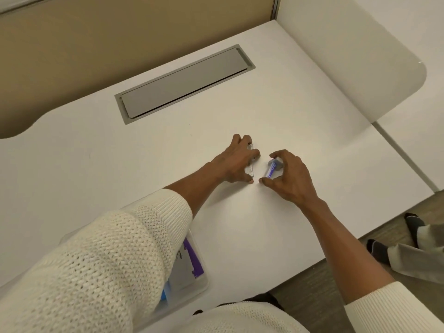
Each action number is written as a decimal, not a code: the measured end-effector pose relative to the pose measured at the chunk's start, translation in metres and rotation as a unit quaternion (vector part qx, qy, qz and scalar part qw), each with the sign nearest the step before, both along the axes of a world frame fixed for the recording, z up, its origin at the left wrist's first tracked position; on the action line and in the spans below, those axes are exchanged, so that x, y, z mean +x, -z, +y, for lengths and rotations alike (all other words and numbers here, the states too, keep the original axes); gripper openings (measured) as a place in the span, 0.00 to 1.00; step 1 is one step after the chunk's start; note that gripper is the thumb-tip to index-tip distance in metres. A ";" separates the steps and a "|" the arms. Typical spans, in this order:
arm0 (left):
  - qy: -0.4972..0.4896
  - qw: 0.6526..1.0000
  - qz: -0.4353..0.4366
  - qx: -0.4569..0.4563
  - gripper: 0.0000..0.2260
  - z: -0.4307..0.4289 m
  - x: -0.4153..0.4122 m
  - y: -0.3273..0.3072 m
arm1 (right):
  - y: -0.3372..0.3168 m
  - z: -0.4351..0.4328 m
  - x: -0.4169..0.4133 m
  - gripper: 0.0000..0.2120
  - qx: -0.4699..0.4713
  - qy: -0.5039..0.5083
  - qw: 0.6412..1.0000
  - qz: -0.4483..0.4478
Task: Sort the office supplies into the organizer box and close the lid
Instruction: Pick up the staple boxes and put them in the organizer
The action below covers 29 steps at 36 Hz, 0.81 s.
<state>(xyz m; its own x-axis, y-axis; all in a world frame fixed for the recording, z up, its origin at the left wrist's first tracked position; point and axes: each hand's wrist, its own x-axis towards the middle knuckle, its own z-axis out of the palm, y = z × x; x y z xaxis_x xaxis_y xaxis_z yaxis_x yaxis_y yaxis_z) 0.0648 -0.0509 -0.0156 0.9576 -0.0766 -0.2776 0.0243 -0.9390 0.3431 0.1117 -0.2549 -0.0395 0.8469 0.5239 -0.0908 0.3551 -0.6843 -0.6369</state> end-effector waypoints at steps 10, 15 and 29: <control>-0.075 0.994 0.011 -0.076 0.22 -0.013 -0.004 -0.007 | -0.011 -0.005 -0.007 0.30 0.048 0.044 0.996 0.057; -0.080 0.995 0.013 -0.064 0.18 -0.013 -0.014 -0.007 | -0.017 -0.004 -0.015 0.29 0.054 0.059 0.992 0.095; -0.213 0.955 -0.023 -0.206 0.08 -0.014 -0.066 -0.005 | -0.033 -0.002 -0.033 0.25 0.111 0.081 0.969 0.204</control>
